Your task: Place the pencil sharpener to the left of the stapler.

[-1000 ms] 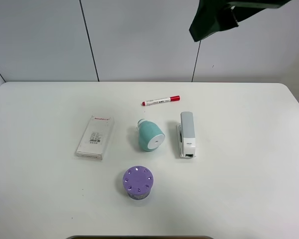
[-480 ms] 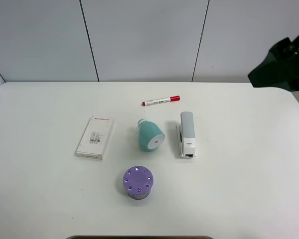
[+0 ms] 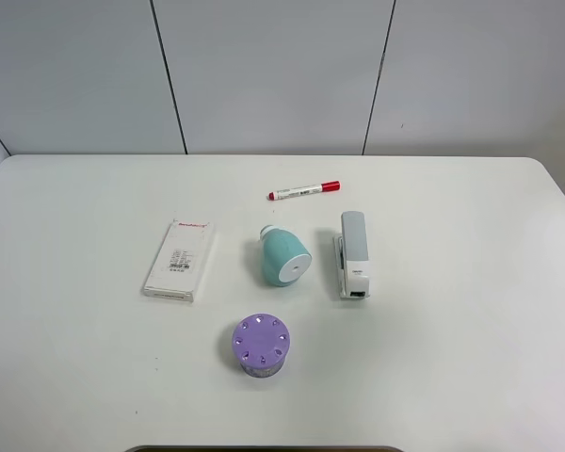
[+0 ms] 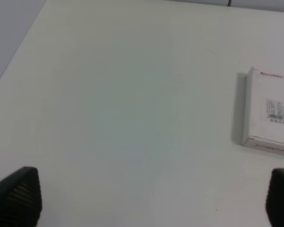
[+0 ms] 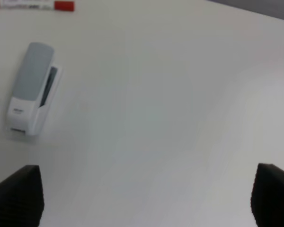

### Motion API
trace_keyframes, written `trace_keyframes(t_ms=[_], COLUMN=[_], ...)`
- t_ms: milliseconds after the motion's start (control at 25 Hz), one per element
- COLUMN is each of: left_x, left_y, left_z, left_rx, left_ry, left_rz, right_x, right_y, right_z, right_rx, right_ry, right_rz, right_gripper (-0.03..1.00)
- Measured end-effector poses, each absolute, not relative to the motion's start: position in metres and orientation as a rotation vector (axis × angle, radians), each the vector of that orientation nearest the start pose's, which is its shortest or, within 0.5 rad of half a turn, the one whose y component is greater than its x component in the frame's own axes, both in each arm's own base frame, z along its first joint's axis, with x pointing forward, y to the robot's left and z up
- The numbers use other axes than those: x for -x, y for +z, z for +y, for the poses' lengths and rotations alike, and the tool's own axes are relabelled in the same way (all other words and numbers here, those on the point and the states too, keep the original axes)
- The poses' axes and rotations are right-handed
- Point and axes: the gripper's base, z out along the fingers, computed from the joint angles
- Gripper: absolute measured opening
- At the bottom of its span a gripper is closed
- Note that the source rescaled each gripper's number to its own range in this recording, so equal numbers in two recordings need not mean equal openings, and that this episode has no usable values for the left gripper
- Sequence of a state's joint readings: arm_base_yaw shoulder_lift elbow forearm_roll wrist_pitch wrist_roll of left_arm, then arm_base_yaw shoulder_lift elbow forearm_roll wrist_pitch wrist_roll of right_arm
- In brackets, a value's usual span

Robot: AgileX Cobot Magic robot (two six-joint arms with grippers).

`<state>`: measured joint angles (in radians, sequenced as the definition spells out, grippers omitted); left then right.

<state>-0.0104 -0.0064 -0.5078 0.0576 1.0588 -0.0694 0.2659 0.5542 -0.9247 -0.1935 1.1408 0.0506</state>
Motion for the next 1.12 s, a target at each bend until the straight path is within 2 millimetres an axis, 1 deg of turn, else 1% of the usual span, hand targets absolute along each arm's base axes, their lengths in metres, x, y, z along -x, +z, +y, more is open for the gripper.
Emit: trace_keyframes(t_ms=[80,240,440,600,800,1040,1120], left_x=[0.007,0.007,0.007,0.007,0.007,0.007,0.007], left_y=[0.28,0.28,0.28,0.28,0.28,0.28,0.28], left_z=[0.005,0.005,0.005,0.005,0.005,0.005,0.005], left_rx=[0.063,0.063,0.063,0.063,0.063,0.063,0.063], left_ry=[0.018,0.018,0.018,0.018,0.018,0.018,0.018], left_rz=[2.026,2.026,2.026,2.026,2.026,2.026,2.026], right_x=[-0.051,-0.022,0.002,0.01,0.01,0.012,0.009], right_y=[0.371,0.348,0.32,0.305,0.302,0.296,0.289], right_z=[-0.005,-0.012,-0.014,-0.011,-0.01,-0.01,-0.009], right_rx=[0.178,0.092,0.068,0.068,0.069,0.047,0.017], right_ry=[-0.085,-0.113,-0.095,-0.031,-0.006,-0.024,-0.027], right_rz=[2.174,2.09,1.966,1.904,1.901,1.968,1.994], right_gripper=[0.91,0.91,0.91,0.91,0.91,0.91,0.91])
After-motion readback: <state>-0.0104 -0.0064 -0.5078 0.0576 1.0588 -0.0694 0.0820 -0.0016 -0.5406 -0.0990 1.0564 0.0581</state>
